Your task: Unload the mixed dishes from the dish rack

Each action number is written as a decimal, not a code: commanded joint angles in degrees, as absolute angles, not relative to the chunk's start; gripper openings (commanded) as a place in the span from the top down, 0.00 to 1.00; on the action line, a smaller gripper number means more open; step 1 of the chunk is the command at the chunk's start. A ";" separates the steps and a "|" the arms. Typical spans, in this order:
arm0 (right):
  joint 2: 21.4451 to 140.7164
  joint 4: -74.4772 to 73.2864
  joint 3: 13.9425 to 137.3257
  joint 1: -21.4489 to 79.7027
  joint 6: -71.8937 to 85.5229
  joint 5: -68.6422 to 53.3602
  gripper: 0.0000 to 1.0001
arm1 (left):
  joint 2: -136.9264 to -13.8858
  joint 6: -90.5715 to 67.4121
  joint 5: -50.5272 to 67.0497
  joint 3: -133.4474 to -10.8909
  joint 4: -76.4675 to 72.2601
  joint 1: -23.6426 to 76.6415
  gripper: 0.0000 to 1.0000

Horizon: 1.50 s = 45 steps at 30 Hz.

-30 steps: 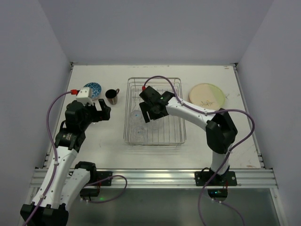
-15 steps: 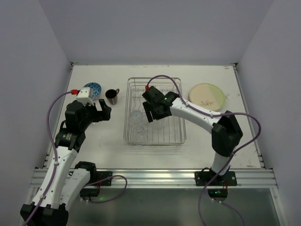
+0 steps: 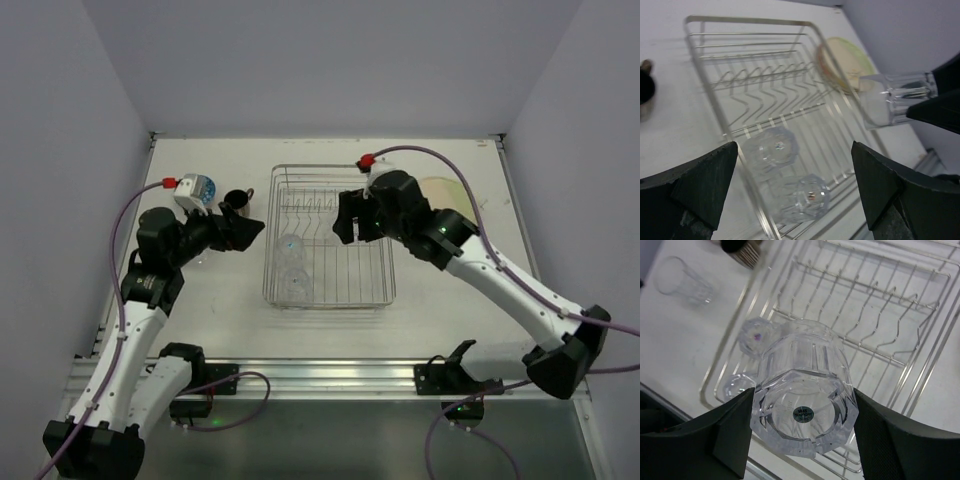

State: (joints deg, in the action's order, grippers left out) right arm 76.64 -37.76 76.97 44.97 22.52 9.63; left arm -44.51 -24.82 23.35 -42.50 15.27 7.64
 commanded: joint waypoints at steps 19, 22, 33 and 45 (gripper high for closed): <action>49.93 7.10 60.21 37.62 24.08 -32.87 0.82 | -56.07 -57.31 54.58 -41.66 -55.28 30.05 0.15; 49.66 8.08 59.15 37.62 24.61 -33.92 0.82 | -55.55 -55.73 53.88 -40.87 -55.46 31.55 0.27; 51.24 12.83 57.31 37.62 27.59 -41.48 0.80 | -55.90 -55.37 52.82 -41.13 -56.60 32.87 0.72; 51.85 9.77 57.12 37.62 27.43 -35.35 0.01 | -52.30 -45.04 46.52 -42.97 -44.95 33.22 1.00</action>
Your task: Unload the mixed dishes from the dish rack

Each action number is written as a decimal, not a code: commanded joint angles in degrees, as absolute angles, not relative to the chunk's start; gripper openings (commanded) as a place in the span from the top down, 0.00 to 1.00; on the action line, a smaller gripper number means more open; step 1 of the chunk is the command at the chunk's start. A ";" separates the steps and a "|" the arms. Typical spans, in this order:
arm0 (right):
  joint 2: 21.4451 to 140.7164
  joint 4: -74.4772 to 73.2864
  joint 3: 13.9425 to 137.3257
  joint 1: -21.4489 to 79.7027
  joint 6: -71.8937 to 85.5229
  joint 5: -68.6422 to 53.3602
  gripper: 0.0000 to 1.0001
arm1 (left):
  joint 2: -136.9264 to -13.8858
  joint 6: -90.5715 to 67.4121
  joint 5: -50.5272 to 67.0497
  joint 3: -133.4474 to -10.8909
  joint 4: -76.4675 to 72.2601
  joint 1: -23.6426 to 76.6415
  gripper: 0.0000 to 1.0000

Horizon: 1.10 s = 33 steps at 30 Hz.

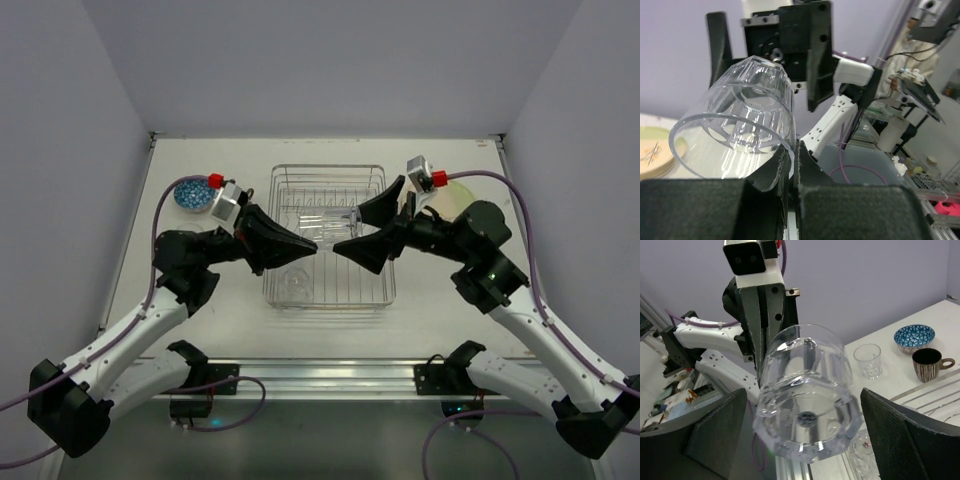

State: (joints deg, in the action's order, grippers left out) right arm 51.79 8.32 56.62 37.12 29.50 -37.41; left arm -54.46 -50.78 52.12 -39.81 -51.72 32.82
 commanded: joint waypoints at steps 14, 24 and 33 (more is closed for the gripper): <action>52.30 -13.27 61.96 37.44 18.28 -7.48 0.01 | -54.39 -19.60 -7.30 -65.20 29.31 33.13 1.00; 51.77 -16.52 60.56 37.44 16.08 -5.19 0.01 | -66.88 -20.04 -19.69 -72.95 52.02 30.24 1.00; 52.38 -16.52 60.12 37.44 15.64 -5.27 0.01 | -80.85 -15.73 -8.79 -73.30 52.03 20.57 1.00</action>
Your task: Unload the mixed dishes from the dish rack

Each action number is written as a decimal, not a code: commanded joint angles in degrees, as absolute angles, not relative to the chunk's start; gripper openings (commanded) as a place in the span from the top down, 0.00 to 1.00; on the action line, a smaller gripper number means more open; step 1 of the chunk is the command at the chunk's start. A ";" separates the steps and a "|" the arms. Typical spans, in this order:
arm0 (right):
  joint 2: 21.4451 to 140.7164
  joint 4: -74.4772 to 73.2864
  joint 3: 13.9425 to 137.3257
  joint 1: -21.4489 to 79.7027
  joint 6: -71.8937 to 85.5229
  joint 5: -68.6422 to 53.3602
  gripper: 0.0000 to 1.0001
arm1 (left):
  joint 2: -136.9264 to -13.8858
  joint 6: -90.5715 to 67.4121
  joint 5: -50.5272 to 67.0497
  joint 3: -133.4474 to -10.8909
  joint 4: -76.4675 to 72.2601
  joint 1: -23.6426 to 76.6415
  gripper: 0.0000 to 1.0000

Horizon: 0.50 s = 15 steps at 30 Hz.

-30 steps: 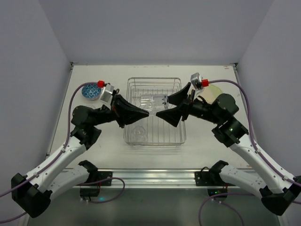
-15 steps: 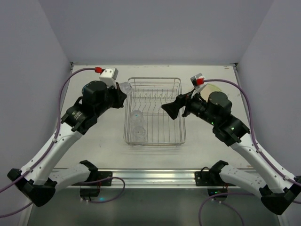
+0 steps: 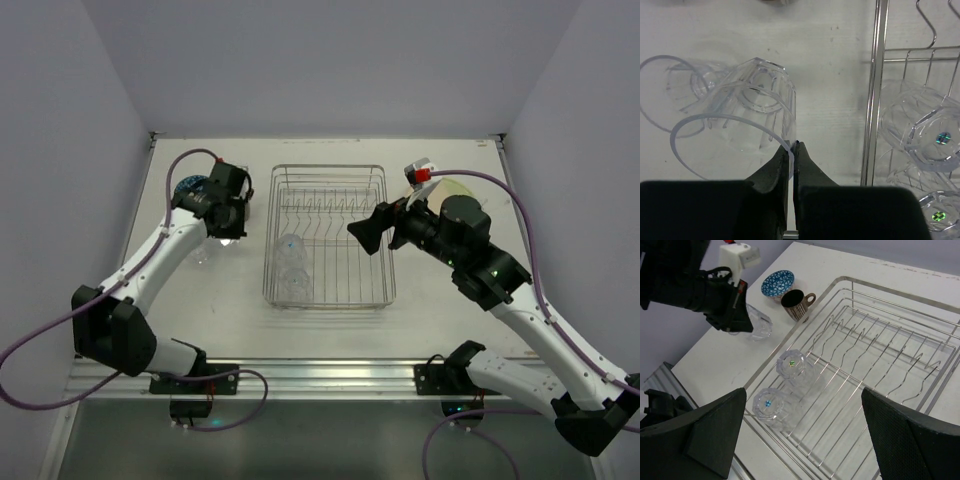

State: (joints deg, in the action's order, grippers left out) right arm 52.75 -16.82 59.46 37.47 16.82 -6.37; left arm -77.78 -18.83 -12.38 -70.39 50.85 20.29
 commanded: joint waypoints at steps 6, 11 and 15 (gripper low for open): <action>52.82 -16.52 59.24 37.44 15.47 -5.98 0.01 | -89.90 -13.80 -9.49 -75.32 52.82 20.57 1.00; 52.47 -16.52 58.80 37.44 15.38 -6.59 0.01 | -94.56 -13.36 -9.76 -76.37 52.91 20.57 1.00; 52.65 -16.52 58.62 37.44 15.21 -6.77 0.01 | -97.20 -13.10 -8.35 -77.87 52.30 20.57 1.00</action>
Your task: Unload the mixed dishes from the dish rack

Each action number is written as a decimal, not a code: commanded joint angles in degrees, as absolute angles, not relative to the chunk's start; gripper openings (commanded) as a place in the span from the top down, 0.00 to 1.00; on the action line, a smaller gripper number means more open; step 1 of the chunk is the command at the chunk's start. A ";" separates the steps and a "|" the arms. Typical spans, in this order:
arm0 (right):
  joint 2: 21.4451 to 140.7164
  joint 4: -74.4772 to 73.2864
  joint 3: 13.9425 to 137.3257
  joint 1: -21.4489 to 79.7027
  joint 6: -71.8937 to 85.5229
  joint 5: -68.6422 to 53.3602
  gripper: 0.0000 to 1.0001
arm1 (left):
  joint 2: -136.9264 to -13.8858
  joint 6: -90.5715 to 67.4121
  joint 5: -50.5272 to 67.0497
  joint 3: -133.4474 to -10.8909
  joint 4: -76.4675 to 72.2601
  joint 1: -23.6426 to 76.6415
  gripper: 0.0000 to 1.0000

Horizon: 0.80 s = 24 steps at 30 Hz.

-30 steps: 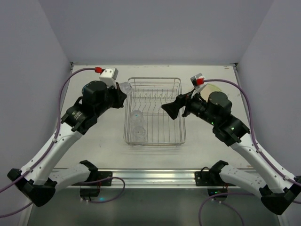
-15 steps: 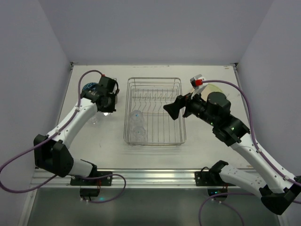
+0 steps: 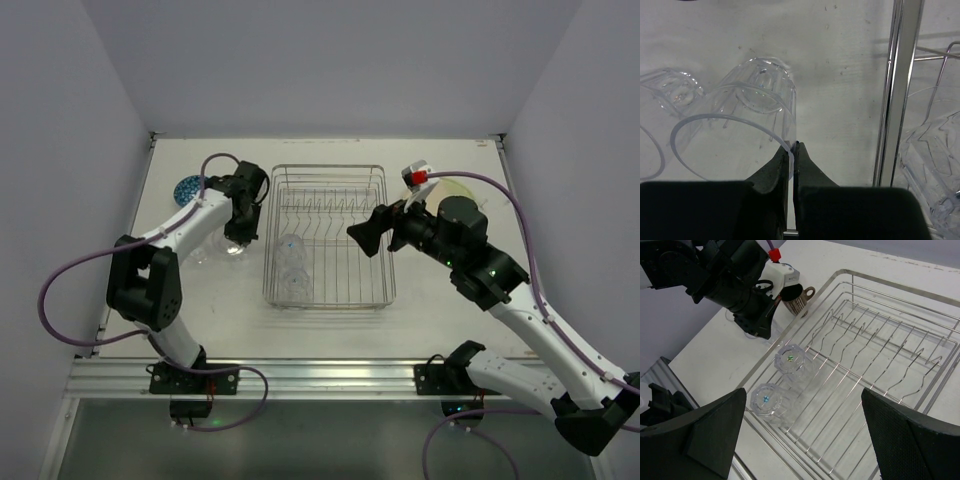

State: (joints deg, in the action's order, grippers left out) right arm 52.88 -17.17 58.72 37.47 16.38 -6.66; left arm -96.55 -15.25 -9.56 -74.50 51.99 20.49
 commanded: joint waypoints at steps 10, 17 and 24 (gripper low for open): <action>53.35 -16.44 58.45 37.44 14.94 -7.12 0.01 | -99.76 -12.57 -9.05 -77.70 52.12 20.39 0.97; 53.96 -16.61 58.71 37.44 15.21 -7.73 0.01 | -98.62 -12.92 -9.75 -77.87 52.30 20.39 0.69; 53.44 -15.56 57.92 37.44 16.08 -7.47 0.01 | -87.13 -15.47 -10.98 -77.96 47.29 20.39 0.30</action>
State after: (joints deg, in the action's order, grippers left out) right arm 54.00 -17.39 58.57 37.47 16.01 -7.07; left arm -95.44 -14.52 -9.78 -76.14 50.89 20.49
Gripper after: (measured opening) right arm 0.989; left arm 0.650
